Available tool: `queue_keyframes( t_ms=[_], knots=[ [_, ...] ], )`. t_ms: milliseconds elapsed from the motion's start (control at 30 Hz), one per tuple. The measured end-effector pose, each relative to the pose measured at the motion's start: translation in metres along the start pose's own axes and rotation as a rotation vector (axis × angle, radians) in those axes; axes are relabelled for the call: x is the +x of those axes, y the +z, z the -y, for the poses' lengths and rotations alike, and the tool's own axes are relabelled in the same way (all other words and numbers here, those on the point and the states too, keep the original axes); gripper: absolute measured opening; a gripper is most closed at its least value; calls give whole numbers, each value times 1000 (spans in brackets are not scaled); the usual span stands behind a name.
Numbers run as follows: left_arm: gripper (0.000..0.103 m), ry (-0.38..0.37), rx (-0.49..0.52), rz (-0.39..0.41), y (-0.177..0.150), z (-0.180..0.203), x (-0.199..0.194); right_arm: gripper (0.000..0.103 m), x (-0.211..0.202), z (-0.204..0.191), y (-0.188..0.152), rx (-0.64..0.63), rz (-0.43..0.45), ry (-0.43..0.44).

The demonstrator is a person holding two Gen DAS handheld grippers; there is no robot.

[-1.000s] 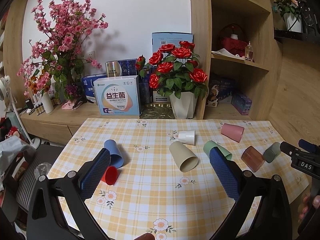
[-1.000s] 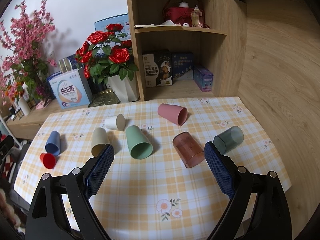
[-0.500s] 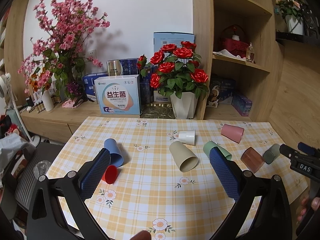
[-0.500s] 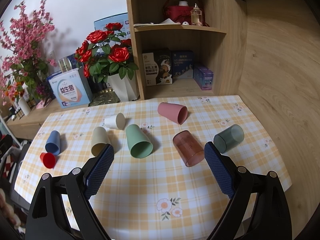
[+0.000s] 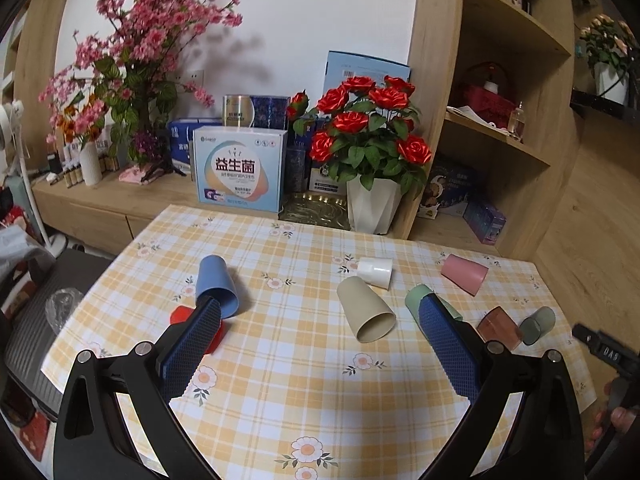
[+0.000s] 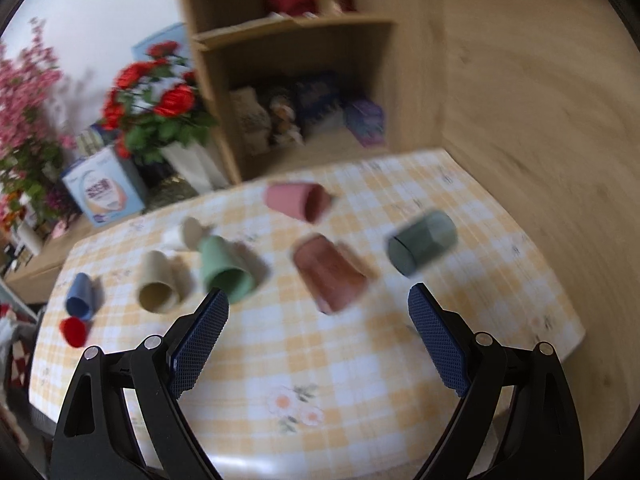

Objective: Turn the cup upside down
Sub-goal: 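Reach the right gripper to the translucent teal cup and close on it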

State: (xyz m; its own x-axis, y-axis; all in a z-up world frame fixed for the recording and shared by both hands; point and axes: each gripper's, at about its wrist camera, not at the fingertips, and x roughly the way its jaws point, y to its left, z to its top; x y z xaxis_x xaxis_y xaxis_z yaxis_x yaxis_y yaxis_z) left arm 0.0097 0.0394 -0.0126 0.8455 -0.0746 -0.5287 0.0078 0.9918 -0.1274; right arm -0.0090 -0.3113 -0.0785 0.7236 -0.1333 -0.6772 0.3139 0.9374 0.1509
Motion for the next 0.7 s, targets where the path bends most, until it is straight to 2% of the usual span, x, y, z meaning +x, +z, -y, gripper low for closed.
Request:
queue_keyframes(
  t_ms=[267, 467, 567, 700],
  knots=[
    [97, -13, 51, 13, -3, 0, 13, 89, 32, 77, -12, 162, -68, -82],
    [95, -5, 60, 19, -2, 3, 23, 89, 66, 107, -3, 228, -101, -101],
    [90, 8, 56, 6, -2, 1, 33, 89, 92, 116, 6, 258, -121, -105],
    [89, 10, 0, -28, -4, -13, 51, 89, 129, 128, 21, 338, -153, -95]
  ],
)
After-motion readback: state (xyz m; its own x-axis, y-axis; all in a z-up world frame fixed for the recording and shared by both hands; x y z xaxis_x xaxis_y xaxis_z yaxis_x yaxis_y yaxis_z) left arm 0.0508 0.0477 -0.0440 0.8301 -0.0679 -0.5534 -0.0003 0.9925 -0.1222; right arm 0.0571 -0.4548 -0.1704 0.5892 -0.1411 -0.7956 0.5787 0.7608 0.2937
